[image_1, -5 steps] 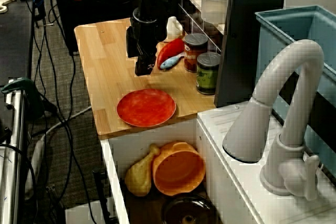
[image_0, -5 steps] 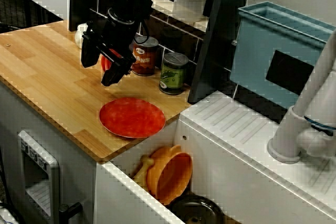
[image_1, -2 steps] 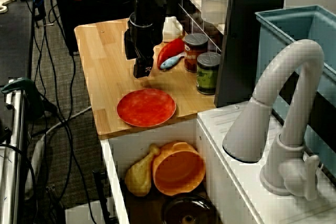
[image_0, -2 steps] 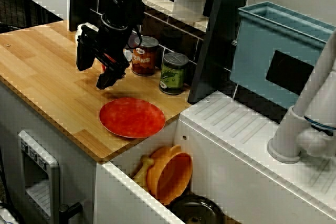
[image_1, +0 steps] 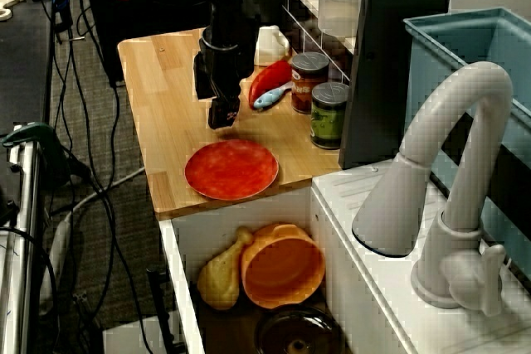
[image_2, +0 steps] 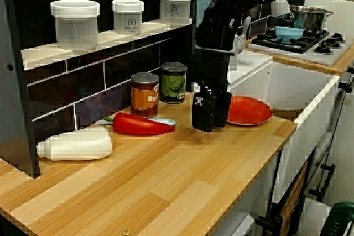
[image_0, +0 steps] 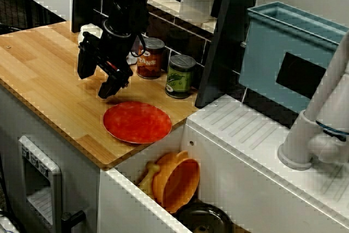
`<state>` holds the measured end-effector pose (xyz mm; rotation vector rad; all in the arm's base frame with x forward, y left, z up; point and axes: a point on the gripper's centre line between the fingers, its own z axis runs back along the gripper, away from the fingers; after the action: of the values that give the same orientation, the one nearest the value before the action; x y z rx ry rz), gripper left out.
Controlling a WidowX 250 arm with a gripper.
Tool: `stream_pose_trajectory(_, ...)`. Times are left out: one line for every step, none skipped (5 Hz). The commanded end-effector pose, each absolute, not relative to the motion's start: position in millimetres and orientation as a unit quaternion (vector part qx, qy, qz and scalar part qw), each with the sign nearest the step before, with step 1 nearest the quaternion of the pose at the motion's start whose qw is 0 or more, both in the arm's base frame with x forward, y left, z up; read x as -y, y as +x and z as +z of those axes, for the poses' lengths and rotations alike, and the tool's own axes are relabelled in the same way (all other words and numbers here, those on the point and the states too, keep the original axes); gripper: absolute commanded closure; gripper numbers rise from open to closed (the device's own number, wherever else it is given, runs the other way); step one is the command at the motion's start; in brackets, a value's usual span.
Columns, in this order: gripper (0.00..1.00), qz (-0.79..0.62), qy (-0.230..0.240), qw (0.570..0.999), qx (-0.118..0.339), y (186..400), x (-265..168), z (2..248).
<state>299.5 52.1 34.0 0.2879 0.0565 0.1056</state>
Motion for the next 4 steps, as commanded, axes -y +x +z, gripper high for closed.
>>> stream_pose_trajectory(0.00, 0.055, 0.145, 0.988, -0.016, 302.9, -51.5, 39.3)
stream_pose_trajectory(0.00, 0.056, 0.147, 0.987, -0.022, 302.2, -41.4, 36.5)
stream_pose_trajectory(0.00, 0.051, 0.146, 0.987, -0.035, 305.2, -26.9, 40.9)
stream_pose_trajectory(0.00, 0.049, 0.139, 0.988, -0.043, 309.5, -19.7, 52.7)
